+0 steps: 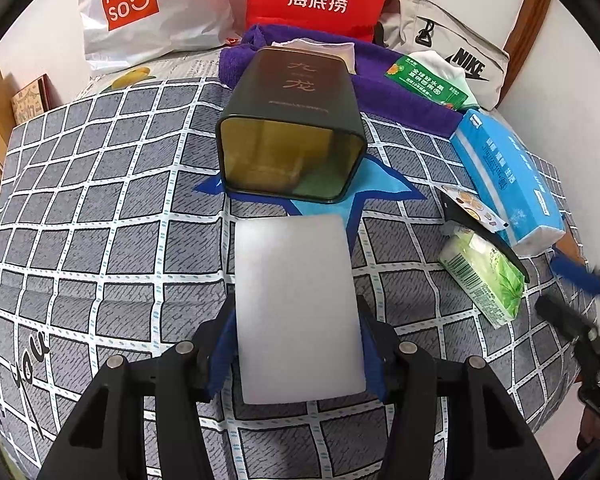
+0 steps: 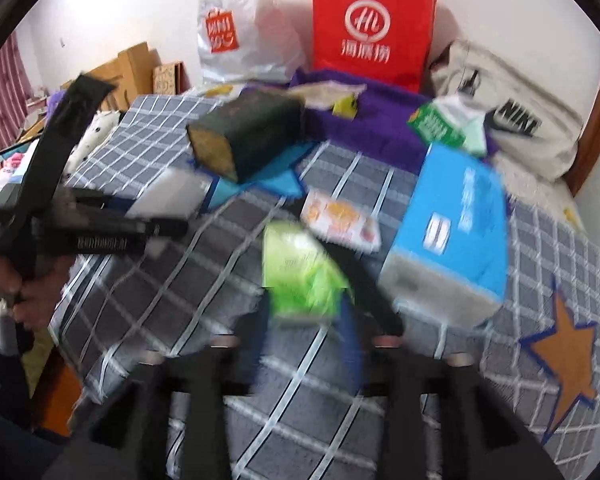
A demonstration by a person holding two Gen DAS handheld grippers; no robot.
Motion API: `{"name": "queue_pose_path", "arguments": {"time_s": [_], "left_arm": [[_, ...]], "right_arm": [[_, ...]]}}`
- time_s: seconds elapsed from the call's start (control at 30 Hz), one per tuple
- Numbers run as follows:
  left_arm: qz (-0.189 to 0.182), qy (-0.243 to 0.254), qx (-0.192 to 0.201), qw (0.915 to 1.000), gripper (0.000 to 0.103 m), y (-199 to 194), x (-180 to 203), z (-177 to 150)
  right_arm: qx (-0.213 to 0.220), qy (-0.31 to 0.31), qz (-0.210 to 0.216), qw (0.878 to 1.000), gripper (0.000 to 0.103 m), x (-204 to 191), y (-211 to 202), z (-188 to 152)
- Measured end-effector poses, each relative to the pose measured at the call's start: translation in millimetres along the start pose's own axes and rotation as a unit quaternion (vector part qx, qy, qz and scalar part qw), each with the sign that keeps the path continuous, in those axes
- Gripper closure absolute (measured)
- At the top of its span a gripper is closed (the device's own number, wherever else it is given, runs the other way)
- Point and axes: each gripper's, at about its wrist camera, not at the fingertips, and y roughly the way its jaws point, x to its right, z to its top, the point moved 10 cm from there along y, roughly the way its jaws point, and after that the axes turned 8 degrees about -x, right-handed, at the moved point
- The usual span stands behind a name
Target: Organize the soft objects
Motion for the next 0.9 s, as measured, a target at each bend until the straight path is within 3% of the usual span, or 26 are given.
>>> {"name": "queue_pose_path", "arguments": {"time_s": [0.1,0.23,0.33,0.5,0.6,0.8,0.9], "left_arm": [[0.0,0.0,0.0,1.0,0.051,0,1,0],[-0.004,0.002,-0.001,1.0,0.051,0,1,0],[-0.005,0.002,-0.002,1.0,0.051,0,0,-1],[-0.003,0.007,0.0,1.0,0.047,0,0,-2],[0.0,0.008,0.0,1.0,0.047,0,1,-1],[0.002,0.011,0.0,0.9999,0.046,1,1,-1],[0.007,0.013,-0.001,0.9999,0.045,1,3,-1]], "right_arm": [[0.017,-0.006,-0.006,1.0,0.056,-1,0,15],[-0.01,0.005,0.023,1.0,0.056,-9,16,16],[-0.032,0.003,0.012,0.999,0.056,-9,26,6],[-0.053,0.016,0.001,0.998,0.041,1,35,-12],[-0.062,0.029,0.007,0.998,0.04,5,42,-13],[-0.051,0.052,0.045,0.996,0.032,-1,54,-2],[-0.046,0.055,0.037,0.997,0.035,-5,59,1]]}}
